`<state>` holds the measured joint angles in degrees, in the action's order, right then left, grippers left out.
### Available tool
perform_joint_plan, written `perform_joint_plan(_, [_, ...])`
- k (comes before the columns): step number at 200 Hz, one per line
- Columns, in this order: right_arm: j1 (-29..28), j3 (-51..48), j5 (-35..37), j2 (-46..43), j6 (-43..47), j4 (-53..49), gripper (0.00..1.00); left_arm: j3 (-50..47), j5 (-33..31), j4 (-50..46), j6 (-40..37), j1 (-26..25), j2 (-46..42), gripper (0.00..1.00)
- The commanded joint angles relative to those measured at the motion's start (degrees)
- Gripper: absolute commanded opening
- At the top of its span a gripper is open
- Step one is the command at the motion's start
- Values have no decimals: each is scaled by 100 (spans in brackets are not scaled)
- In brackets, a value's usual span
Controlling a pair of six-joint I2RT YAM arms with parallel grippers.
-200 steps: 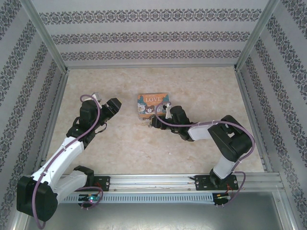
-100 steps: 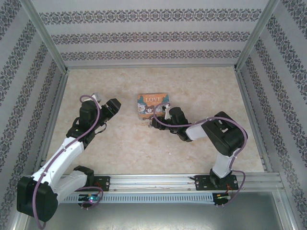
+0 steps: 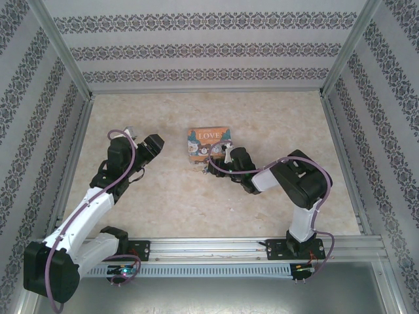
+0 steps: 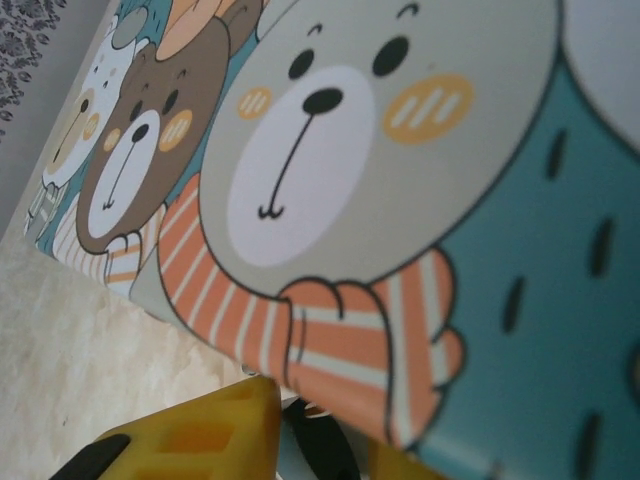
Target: Unlock the padlock with the key
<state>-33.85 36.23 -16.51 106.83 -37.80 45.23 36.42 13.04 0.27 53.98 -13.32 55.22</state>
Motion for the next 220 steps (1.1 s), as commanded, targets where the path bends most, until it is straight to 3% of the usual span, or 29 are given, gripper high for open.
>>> perform_joint_plan(1, [59, -2, 132, 45, -78, 240, 24, -48, 40, -128, -70, 116, -108, 68])
perform_joint_plan(92, [114, -352, 303, -256, -224, 417, 7, -48, 76, -125, -58, 159, -98, 68])
perform_joint_plan(220, [302, -765, 673, 77, -1511, 1805, 2, -43, 113, -61, -39, 188, -64, 68])
